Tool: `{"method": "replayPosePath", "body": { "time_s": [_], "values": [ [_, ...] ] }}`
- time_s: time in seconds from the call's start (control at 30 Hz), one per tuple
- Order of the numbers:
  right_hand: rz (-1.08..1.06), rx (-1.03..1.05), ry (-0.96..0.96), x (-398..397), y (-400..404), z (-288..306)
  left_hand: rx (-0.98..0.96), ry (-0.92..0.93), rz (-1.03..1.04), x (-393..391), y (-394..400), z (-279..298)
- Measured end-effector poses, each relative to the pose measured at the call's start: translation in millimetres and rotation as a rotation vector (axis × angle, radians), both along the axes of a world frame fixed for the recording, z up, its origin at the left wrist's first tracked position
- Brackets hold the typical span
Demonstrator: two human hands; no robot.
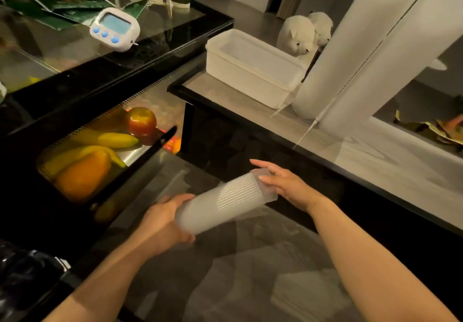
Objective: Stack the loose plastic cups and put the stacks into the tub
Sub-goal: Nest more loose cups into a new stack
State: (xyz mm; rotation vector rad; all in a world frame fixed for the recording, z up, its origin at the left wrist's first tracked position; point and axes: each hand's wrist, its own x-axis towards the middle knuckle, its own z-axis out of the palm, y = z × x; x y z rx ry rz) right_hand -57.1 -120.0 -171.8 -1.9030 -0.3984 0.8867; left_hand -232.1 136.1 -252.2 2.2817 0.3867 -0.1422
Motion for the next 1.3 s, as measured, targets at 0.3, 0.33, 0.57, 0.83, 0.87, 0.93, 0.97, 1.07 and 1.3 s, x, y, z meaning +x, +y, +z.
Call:
{"method": "replayPosePath", "body": {
  "time_s": [0.3, 0.33, 0.57, 0.83, 0.87, 0.93, 0.97, 1.07, 1.3],
  "values": [
    [-0.033, -0.037, -0.049, -27, 34, -37, 0.036, 0.024, 0.033, -2, -5, -10],
    [-0.082, -0.004, -0.025, -26, 37, -41, 0.016, 0.036, 0.047, -3, -3, -13],
    [-0.391, -0.751, -0.268, 16, 42, -79, -0.003, 0.069, 0.131, -10, 15, -21],
    [0.071, -0.783, -0.316, 45, 66, -100, 0.063, 0.068, 0.145, -10, 30, -24],
    [0.094, -0.806, -0.308, 45, 68, -100, 0.074, 0.071, 0.148, -9, 31, -24],
    [0.110, -0.824, -0.297, 43, 72, -97, 0.087, 0.086, 0.155, -8, 34, -24],
    [0.113, -0.830, -0.291, 41, 73, -94, 0.085, 0.094, 0.162, -8, 35, -24],
    [0.073, -0.845, -0.275, 35, 69, -85, 0.070, 0.108, 0.175, -6, 39, -25],
    [-0.360, -0.571, -0.234, 24, 53, -62, 0.061, 0.164, 0.166, 5, 49, -30]
  ]
}}
